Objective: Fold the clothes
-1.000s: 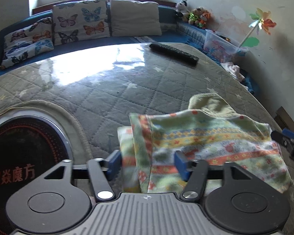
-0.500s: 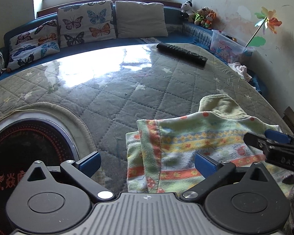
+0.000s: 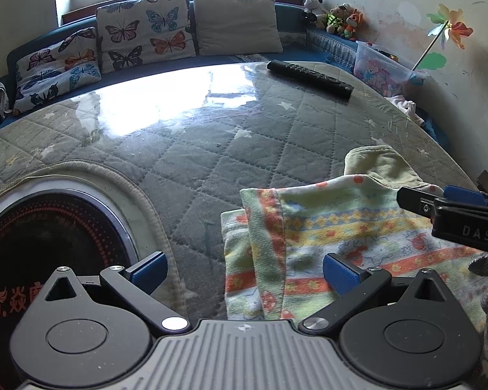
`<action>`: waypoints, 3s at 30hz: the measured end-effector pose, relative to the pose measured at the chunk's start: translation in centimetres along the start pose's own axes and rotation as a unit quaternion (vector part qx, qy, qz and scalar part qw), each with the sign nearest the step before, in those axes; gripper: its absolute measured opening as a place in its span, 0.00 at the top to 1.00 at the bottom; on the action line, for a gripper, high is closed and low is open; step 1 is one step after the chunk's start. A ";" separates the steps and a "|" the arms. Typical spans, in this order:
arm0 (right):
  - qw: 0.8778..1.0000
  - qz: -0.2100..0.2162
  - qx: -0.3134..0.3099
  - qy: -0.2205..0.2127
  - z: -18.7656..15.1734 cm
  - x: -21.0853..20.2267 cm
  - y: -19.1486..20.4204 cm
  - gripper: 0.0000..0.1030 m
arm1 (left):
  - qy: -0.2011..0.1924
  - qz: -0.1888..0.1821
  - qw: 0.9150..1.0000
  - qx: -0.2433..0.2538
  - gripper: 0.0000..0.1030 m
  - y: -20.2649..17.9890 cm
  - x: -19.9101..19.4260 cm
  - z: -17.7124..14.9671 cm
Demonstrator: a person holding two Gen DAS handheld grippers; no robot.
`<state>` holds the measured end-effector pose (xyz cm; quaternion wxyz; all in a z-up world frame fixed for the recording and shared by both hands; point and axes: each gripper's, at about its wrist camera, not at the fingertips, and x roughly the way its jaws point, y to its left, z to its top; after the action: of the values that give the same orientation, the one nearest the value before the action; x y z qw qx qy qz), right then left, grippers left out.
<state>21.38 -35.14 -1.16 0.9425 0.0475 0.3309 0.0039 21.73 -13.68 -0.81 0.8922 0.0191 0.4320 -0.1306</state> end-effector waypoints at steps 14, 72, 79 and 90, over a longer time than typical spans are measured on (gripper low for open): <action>0.999 -0.001 -0.036 0.024 1.0 2.9 3.3 0.04 | 0.004 0.000 1.000 0.003 0.00 0.6 0.0 -0.4; 0.985 0.131 -0.113 -0.001 -10.0 -10.8 5.8 0.00 | -0.023 0.014 0.999 0.033 0.00 0.6 -4.0 -5.4; 0.990 0.121 -0.075 0.014 -10.8 -11.2 4.6 0.00 | -0.041 0.002 0.998 0.043 0.00 0.1 -5.4 -6.2; 0.994 0.104 -0.024 0.017 -12.0 -12.7 4.3 0.00 | -0.077 -0.038 0.995 0.047 0.00 -0.7 -7.7 -7.2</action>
<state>4.10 -30.28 -2.13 0.9321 0.0589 0.3398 0.1105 11.47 -11.62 0.64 0.9150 0.0348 0.3561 -0.1861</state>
